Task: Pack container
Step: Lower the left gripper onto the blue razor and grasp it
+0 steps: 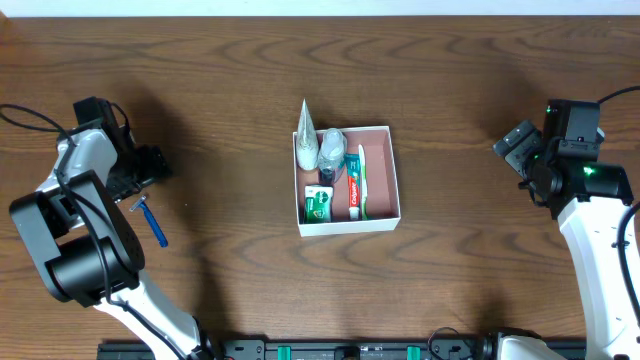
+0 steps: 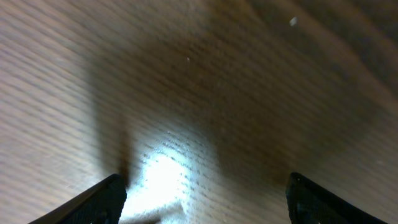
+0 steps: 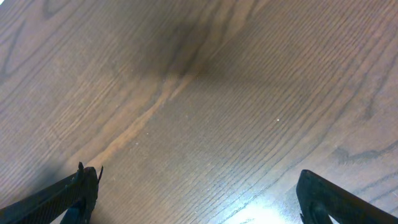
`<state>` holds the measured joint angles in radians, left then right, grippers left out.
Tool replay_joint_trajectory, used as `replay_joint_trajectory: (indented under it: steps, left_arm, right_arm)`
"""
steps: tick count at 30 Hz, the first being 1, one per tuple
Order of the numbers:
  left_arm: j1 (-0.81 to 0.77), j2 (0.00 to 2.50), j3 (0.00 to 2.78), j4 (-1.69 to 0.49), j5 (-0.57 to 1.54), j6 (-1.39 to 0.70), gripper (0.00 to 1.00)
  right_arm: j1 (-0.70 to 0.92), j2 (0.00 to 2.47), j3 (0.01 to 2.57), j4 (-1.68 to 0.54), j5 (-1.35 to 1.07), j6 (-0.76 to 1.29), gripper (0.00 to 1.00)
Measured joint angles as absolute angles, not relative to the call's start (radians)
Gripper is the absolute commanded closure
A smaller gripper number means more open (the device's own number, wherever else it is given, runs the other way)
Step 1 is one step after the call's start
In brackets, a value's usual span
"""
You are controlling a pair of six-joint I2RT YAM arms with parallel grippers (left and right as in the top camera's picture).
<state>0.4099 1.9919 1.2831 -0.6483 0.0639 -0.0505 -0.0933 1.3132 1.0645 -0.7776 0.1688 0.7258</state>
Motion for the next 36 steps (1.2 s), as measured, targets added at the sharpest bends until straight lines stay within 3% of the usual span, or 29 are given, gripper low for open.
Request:
replay_joint_trajectory:
  steps: [36]
  left_arm:
    - [0.441, 1.992, 1.285, -0.741, 0.06, -0.222, 0.17]
  right_arm:
    - [-0.093, 1.313, 1.065, -0.778, 0.169, 0.726, 0.01]
